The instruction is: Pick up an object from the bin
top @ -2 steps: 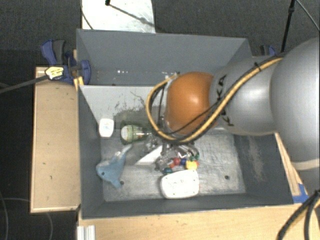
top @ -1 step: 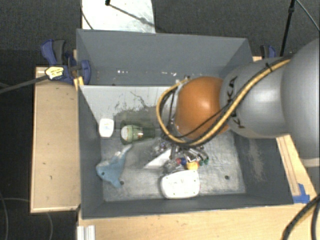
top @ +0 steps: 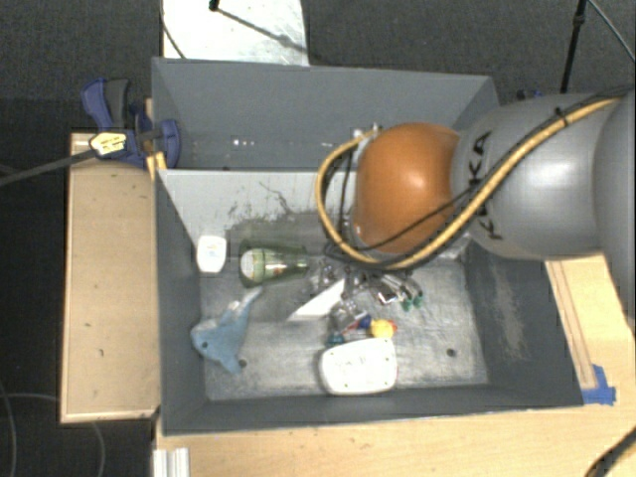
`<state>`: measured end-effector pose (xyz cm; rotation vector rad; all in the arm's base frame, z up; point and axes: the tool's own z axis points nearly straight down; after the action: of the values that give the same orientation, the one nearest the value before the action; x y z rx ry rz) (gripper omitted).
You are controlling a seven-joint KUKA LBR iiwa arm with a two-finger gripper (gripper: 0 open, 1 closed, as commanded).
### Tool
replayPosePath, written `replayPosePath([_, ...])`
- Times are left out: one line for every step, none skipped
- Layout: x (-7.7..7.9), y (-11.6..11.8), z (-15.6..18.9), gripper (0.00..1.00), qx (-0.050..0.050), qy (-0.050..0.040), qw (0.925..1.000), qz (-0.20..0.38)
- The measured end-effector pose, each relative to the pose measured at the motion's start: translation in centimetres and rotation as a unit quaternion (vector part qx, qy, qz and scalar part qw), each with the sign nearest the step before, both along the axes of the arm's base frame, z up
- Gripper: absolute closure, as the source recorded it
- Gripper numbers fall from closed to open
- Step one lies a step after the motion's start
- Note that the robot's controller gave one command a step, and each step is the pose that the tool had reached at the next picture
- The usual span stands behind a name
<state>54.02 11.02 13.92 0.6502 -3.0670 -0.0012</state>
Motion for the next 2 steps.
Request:
replayPosePath([2.65,0.25,1.93,1.00,0.002,-0.0108,0.9999,-0.006])
replayPosePath([3.18,0.38,2.79,1.00,0.000,-0.0005,1.0000,-0.008])
